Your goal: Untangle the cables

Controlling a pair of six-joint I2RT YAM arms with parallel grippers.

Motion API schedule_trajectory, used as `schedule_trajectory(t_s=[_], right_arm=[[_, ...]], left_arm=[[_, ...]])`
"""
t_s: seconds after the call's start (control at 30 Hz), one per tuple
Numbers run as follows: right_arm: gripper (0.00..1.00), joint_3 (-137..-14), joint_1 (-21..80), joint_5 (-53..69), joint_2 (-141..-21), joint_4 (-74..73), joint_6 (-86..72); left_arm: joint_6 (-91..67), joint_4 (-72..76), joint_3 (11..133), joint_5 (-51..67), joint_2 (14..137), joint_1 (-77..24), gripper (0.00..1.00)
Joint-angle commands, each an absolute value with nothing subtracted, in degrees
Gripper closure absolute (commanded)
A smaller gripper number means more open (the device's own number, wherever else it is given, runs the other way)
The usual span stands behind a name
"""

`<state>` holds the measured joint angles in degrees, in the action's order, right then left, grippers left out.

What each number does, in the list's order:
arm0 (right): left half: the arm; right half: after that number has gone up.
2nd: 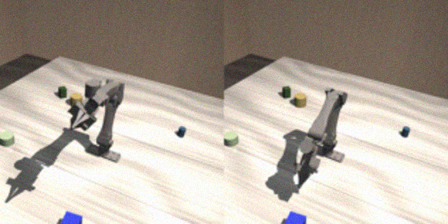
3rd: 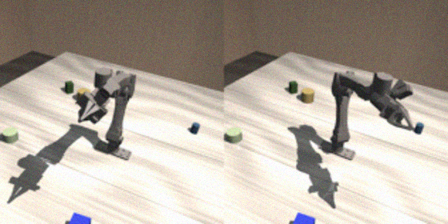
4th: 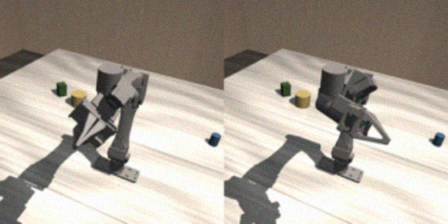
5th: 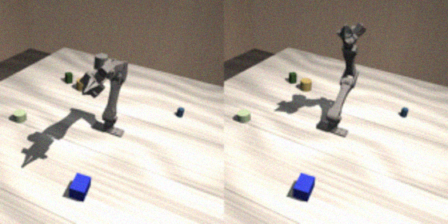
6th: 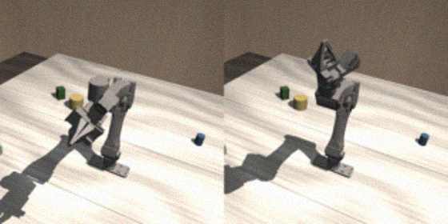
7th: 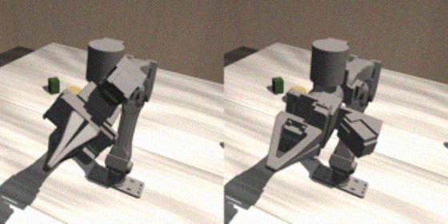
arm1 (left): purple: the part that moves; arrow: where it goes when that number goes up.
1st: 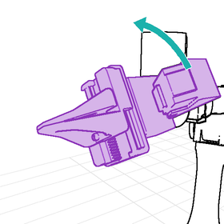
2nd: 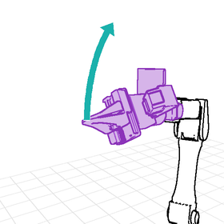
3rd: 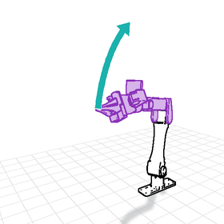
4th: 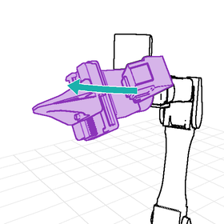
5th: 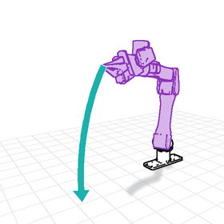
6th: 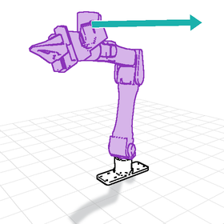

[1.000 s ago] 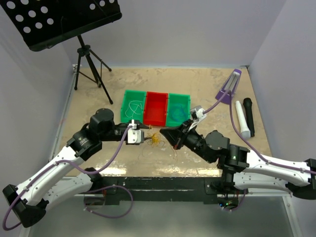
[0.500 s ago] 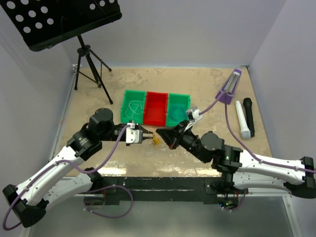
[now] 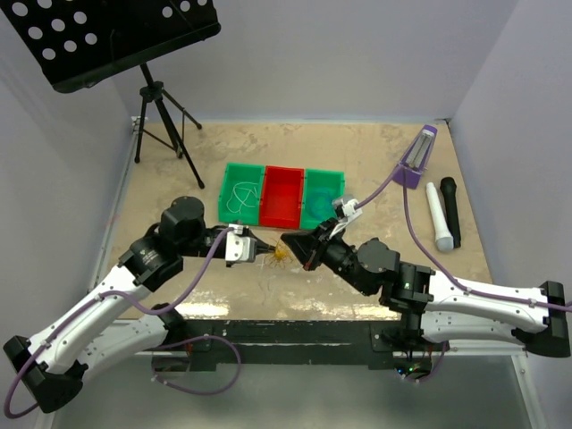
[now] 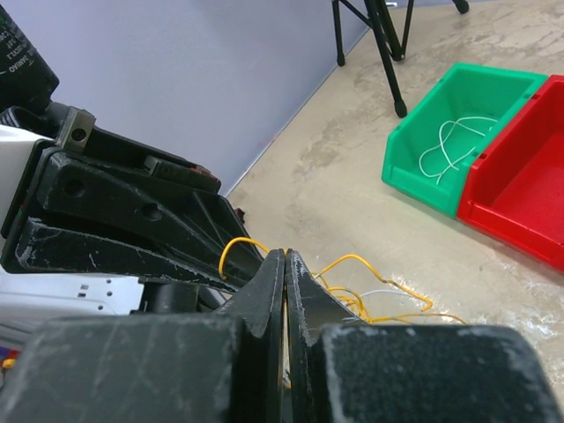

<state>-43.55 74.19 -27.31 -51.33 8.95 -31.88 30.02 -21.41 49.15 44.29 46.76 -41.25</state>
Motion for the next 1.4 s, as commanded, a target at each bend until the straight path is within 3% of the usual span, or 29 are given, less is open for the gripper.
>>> schedule_trajectory(t_s=[0.0, 0.3, 0.57, 0.9, 1.1, 1.37], right_arm=[[1.00, -45.44, 73.92, -30.32, -49.14, 8.71, -31.11], [1.00, -44.12, 73.92, -37.79, -40.70, -3.59, -34.80], [1.00, -43.24, 74.00, -33.76, -40.95, -1.41, -34.10], [1.00, -43.69, 74.00, -33.05, -45.79, -8.09, -36.82], [1.00, -40.70, 73.92, -30.15, -48.34, -5.45, -39.02], [1.00, -39.99, 74.00, -30.32, -55.81, -9.66, -45.43]], left_arm=[[30.67, -21.79, 50.89, 42.72, 45.70, -41.04, 1.00], [31.20, -21.89, 51.15, 36.39, 44.12, -40.87, 1.00], [29.10, -18.55, 51.06, 34.64, 44.38, -40.69, 1.00], [15.75, -7.22, 55.01, 15.74, 43.68, -37.80, 1.00], [8.45, -7.21, 61.16, 24.43, 44.91, -37.00, 1.00], [6.15, -4.75, 67.05, 21.37, 45.26, -34.72, 1.00]])
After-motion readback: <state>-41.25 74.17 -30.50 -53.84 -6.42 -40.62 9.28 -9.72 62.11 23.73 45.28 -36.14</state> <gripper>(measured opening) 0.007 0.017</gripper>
